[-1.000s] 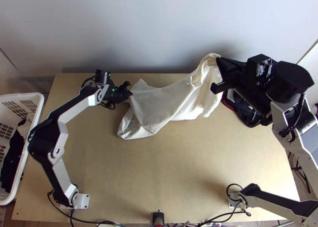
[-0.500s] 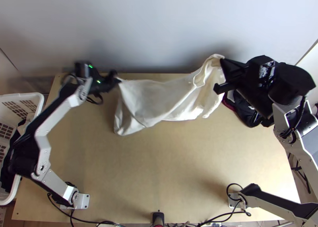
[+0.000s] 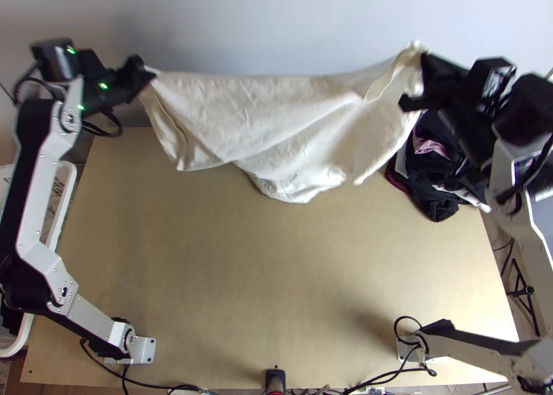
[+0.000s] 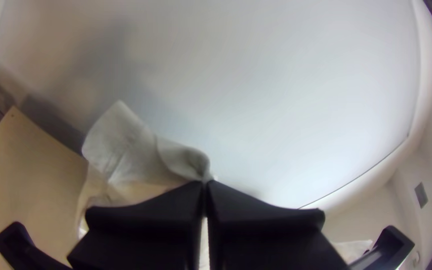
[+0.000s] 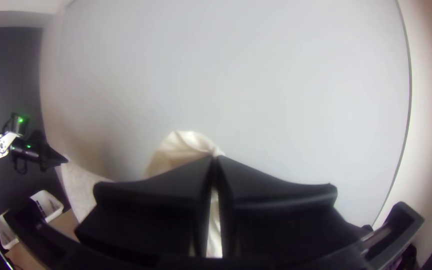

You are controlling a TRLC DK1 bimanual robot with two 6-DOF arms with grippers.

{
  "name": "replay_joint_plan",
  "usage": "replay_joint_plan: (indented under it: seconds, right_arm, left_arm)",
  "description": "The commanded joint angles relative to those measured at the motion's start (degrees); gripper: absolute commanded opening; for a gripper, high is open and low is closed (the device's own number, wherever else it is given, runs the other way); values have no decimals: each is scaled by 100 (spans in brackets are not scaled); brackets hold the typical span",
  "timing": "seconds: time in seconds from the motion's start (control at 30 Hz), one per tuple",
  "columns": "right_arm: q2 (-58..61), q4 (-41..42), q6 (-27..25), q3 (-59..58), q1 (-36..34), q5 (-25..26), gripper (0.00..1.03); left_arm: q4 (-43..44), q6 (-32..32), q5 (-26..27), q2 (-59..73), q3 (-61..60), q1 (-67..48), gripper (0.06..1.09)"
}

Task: Fold the t-shirt

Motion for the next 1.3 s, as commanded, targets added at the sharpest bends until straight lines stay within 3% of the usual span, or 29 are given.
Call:
replay_joint_plan:
  seconds: [0.0,0.43,0.63,0.77,1.03,1.07,1.1,1.27]
  right_arm:
    - [645,123,-8,1048,-299,83,3]
    - [513,-211,-44,1637,-448,127,3]
    - [258,-553,-105,1409,-439,118,3]
    - [126,-536,-105,1409,-413,118,3]
    - [-181,-571,-237,1110,-360,118,3]
    - [-216,-571,-246,1084,-360,118,3]
    - [-234,-571,-254,1048,-360,118,3]
    - [-339,-571,-281,890,-281,118,3]
  left_arm:
    - [-181,210,-7,-90,908,37,10]
    - [-207,-106,143,-872,1339,476,10]
    - [-330,175,204,-1057,934,652,10]
    - [-313,-203,609,-943,943,1004,27]
    - [-260,-748,1022,-934,996,1188,26]
    - [-260,-748,1022,-969,996,1197,23]
    - [-277,-757,1022,-987,987,1197,10]
    - [-365,-757,1013,-1004,961,1232,10]
